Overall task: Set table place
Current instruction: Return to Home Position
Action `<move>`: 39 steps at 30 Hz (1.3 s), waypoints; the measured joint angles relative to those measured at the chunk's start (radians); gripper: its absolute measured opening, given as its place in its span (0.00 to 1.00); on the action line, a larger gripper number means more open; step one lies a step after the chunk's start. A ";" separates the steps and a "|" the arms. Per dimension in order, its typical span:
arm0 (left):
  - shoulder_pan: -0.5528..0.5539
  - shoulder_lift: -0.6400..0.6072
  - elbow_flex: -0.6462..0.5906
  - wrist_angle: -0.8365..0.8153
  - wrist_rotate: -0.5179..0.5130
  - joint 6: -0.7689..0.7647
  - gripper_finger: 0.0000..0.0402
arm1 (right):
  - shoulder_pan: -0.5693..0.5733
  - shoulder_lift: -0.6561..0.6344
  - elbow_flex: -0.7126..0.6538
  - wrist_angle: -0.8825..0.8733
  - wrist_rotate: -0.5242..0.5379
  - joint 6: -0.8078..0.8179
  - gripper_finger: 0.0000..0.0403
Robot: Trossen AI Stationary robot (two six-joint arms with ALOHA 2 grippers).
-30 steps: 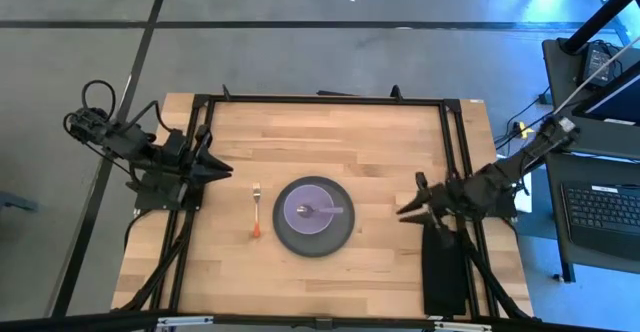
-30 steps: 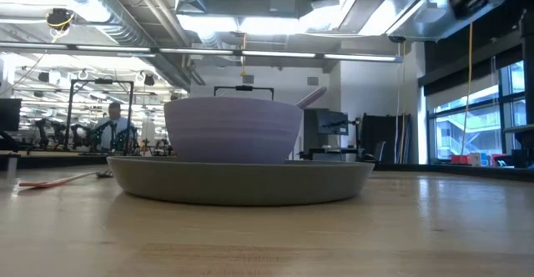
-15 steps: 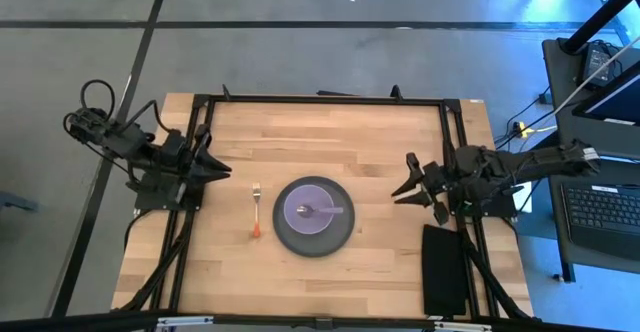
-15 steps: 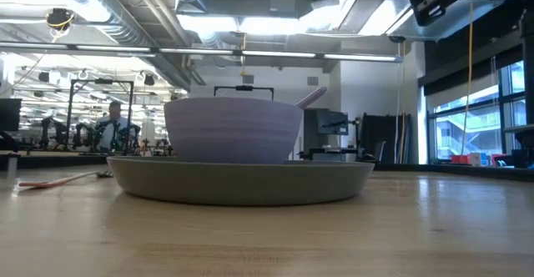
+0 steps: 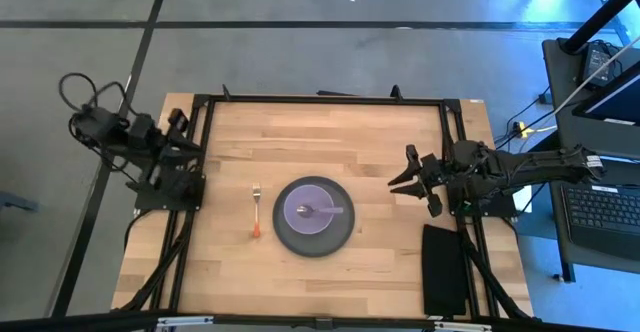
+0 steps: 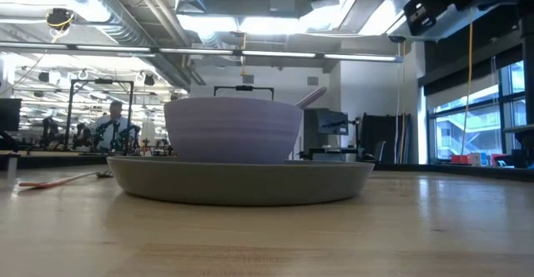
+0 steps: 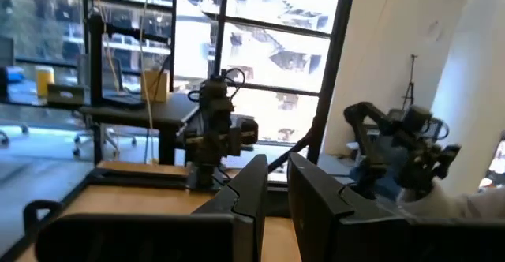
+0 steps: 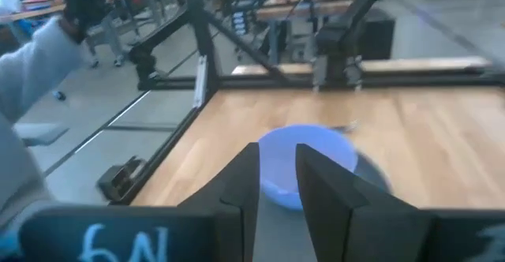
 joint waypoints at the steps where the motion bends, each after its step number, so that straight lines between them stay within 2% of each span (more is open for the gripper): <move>1: 0.000 -0.017 -0.031 0.019 -0.002 0.016 0.12 | -0.013 0.000 0.000 0.012 0.000 -0.009 0.22; 7: 0.000 -0.106 -0.286 0.211 0.000 0.069 0.12 | -0.100 0.000 0.000 0.019 0.000 -0.015 0.22; 12: -0.001 -0.131 -0.481 0.427 0.241 0.025 0.12 | -0.139 0.001 0.000 -0.001 -0.074 -0.006 0.22; 15: 0.000 -0.130 -0.574 0.536 0.332 0.005 0.12 | -0.143 0.006 0.000 0.005 -0.104 -0.004 0.22; 17: -0.001 -0.131 -0.617 0.564 0.340 0.005 0.12 | -0.143 0.012 0.000 0.020 -0.105 -0.005 0.22; 19: 0.004 -0.130 -0.651 0.564 0.278 0.005 0.12 | -0.143 0.027 -0.001 0.047 -0.104 -0.010 0.22; 21: 0.025 -0.130 -0.669 0.572 0.184 0.010 0.12 | -0.150 0.051 -0.001 0.092 -0.105 -0.030 0.22; 23: 0.058 -0.131 -0.670 0.578 0.156 0.035 0.12 | -0.167 0.080 -0.001 0.117 -0.105 -0.031 0.22; 27: 0.127 -0.133 -0.646 0.585 0.252 0.093 0.12 | -0.223 0.151 -0.001 0.138 -0.105 -0.033 0.22; 31: 0.193 -0.133 -0.639 0.564 0.260 0.084 0.12 | -0.276 0.209 -0.001 0.194 -0.106 -0.038 0.22; 34: 0.239 -0.133 -0.639 0.508 0.268 0.064 0.12 | -0.295 0.222 -0.001 0.253 -0.159 -0.057 0.22; 39: 0.299 -0.133 -0.639 0.472 0.306 0.047 0.12 | -0.297 0.212 -0.001 0.222 -0.182 -0.062 0.22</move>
